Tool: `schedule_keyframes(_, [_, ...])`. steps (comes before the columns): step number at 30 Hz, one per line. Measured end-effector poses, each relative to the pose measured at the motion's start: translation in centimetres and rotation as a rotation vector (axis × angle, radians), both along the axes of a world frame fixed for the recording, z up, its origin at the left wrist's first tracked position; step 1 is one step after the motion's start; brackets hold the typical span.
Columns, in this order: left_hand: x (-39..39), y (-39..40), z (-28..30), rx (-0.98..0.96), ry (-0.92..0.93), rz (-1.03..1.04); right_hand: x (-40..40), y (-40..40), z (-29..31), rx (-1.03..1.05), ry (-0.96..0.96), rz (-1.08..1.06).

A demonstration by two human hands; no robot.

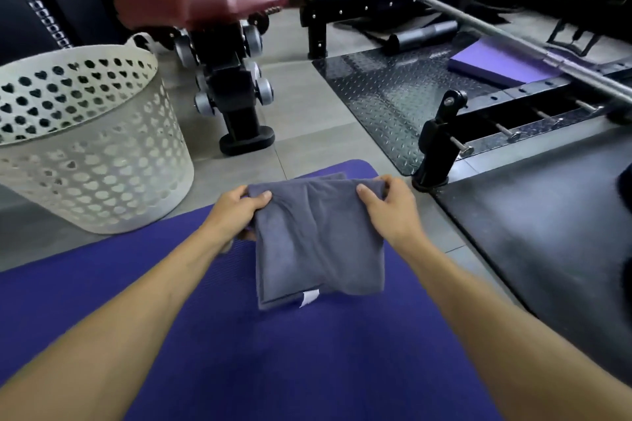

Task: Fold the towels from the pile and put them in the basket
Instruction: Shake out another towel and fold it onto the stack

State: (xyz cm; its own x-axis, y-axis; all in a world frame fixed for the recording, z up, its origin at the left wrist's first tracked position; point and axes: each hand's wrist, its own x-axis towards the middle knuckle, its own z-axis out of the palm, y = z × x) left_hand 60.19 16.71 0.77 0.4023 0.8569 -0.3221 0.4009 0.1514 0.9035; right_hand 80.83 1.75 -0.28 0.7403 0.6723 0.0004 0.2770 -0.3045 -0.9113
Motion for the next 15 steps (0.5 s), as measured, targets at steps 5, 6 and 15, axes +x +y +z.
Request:
schedule_keyframes(5, [2.9,6.0,-3.1,0.038,0.039,0.119,4.9,8.6,-2.2,-0.133,0.004,0.097])
schedule_keyframes(6, [3.4,6.8,-4.1,0.046,0.108,0.099,5.9,9.8,-3.4,-0.192,0.061,0.131])
schedule_keyframes(15, [2.9,6.6,-12.1,0.171,0.200,0.120,5.8,8.3,-12.7,-0.229,0.168,0.182])
